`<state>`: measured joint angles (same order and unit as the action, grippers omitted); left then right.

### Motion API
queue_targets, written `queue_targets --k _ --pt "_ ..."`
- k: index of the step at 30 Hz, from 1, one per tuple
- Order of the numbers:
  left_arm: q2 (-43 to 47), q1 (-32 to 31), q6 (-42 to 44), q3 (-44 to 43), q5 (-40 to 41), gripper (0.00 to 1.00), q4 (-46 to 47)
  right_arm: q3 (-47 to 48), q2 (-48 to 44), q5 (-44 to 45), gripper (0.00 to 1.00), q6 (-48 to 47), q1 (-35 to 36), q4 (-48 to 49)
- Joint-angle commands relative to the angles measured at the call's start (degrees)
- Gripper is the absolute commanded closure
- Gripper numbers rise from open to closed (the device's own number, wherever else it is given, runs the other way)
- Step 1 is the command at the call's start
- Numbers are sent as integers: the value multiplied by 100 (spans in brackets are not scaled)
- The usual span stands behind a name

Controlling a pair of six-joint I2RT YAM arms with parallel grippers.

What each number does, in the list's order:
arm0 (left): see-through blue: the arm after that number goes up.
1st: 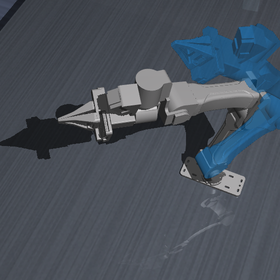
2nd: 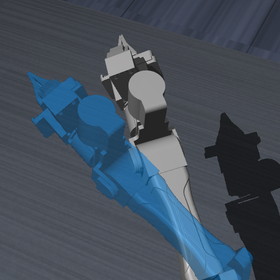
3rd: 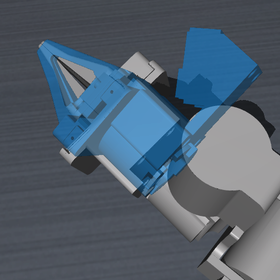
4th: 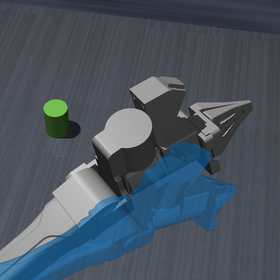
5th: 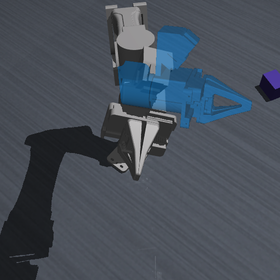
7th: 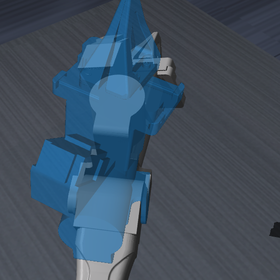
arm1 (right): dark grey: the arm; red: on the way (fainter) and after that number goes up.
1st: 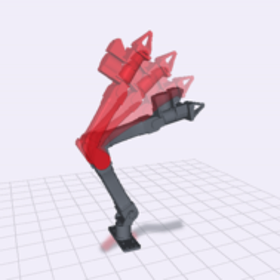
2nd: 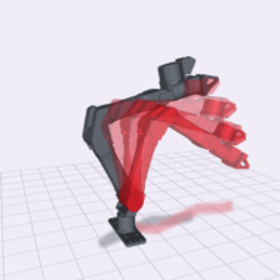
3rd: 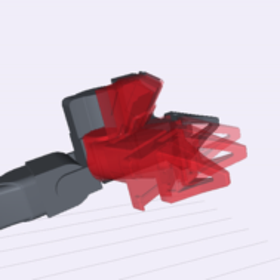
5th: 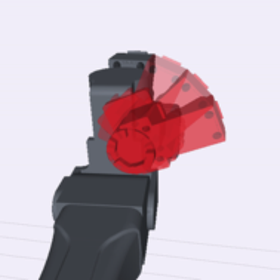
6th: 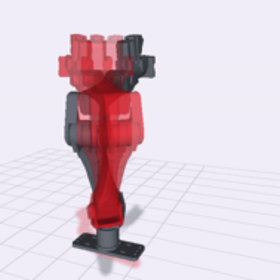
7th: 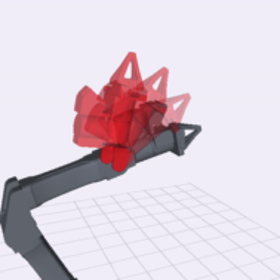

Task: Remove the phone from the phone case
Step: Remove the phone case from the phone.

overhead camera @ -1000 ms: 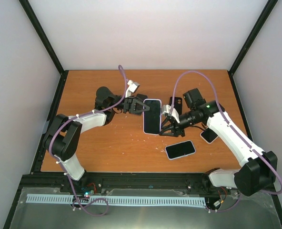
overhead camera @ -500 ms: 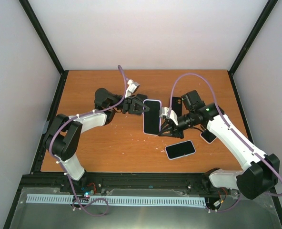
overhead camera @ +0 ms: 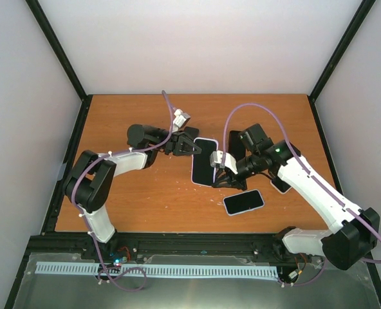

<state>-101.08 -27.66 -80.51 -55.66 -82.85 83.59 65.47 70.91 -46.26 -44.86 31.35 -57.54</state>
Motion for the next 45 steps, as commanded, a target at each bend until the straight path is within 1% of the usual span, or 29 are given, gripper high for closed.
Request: queue_targets --k 1,5,9,11,13,15,17,19,24,28,32,35,39,42,45 --pt "-202 -99 -1138 -293 272 100 497 394 51 290 83 -963 134 334" --pt "-358 -99 -1737 -340 229 100 1056 420 108 431 83 -1052 134 407" --pt "-386 -108 -1848 -312 215 100 1169 367 181 505 84 -869 120 674" --pt "-389 -116 -1855 -289 225 100 1168 329 207 533 89 -521 113 991" --pt "-371 -125 -1849 -282 220 100 1168 330 231 323 90 -160 -24 1276" --pt "-354 -126 -1831 -270 199 100 1162 333 255 29 89 342 -237 1648" --pt "-345 -123 -1829 -262 206 100 1151 349 277 -331 87 846 -453 1986" --pt "-322 -126 -1808 -217 218 100 1167 356 327 -508 86 1310 -613 2309" --pt "-275 -172 -1633 -124 203 100 1034 445 582 -563 84 2225 -827 2817" --pt "-250 -291 -1438 -86 145 100 901 595 852 -715 82 2856 -1061 3034" --pt "-195 -375 -1002 -35 148 100 388 655 986 -1105 81 3314 -1336 3262" --pt "-90 -443 -508 32 111 100 -191 677 988 -1393 76 3604 -1476 3449" --pt "49 -507 486 21 101 100 -1567 736 987 -1919 70 3719 -1551 3523" --pt "122 -520 948 13 111 100 -2119 695 969 -2360 65 3872 -1546 3657" --pt "125 -534 1215 -19 125 100 -2461 647 989 -2609 63 4077 -1552 3834"
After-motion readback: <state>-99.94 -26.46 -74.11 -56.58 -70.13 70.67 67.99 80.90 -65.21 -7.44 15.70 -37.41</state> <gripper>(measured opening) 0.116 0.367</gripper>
